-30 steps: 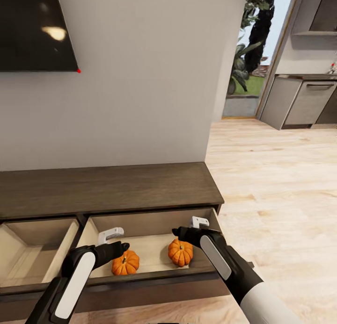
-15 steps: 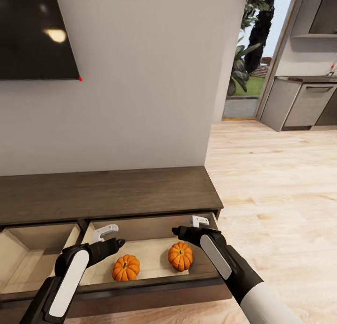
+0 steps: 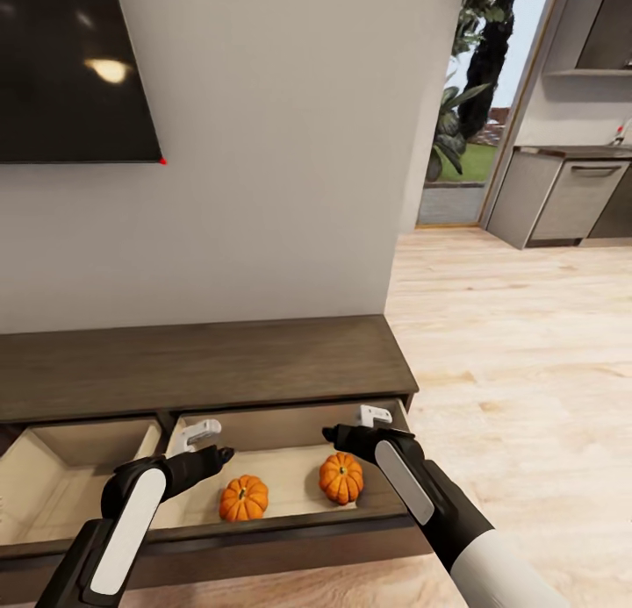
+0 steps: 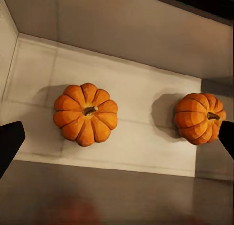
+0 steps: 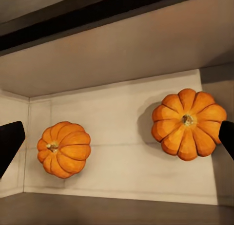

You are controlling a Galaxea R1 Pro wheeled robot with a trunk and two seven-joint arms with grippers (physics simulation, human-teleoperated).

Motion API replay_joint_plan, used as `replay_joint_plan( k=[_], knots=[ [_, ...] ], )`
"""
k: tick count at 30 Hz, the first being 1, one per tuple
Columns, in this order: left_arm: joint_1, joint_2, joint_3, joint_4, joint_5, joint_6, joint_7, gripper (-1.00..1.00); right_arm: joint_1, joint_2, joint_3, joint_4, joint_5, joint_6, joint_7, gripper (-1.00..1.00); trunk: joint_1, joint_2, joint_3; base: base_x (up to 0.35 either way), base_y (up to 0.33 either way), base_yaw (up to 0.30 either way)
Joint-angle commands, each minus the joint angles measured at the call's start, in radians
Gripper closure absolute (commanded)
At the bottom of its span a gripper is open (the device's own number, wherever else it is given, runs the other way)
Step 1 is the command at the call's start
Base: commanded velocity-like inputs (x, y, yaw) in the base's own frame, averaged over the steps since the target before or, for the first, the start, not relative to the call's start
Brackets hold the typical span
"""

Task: Place each of the two pumpkins and all three candles from the living room inside a cabinet in the living room (use any cabinet), then make sure every cabinet is closed, and position the cauldron so it is next to a table in the living room.

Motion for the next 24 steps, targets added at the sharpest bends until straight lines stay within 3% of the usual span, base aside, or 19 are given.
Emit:
replay_joint_plan(
  k=[1, 13, 24],
  knots=[
    [-0.001, 0.001, -0.002, -0.001, 0.01, 0.002, 0.01, -1.0, -0.001, 0.0, 0.002, -0.001, -0.01, 0.001, -0.01, -1.0, -0.004, 0.007, 0.002, -0.041, 0.002, 0.0],
    [-0.001, 0.001, -0.002, -0.001, 0.01, 0.002, 0.01, -1.0, -0.001, 0.0, 0.002, -0.003, -0.01, 0.002, -0.01, -1.0, -0.05, 0.091, 0.04, -0.156, 0.029, 0.0],
    [-0.001, 0.001, -0.003, -0.001, 0.01, 0.002, 0.01, -1.0, -0.002, 0.0, 0.002, -0.003, -0.01, 0.002, -0.01, -1.0, -0.092, 0.168, 0.074, -0.313, 0.0, 0.0]
  ],
)
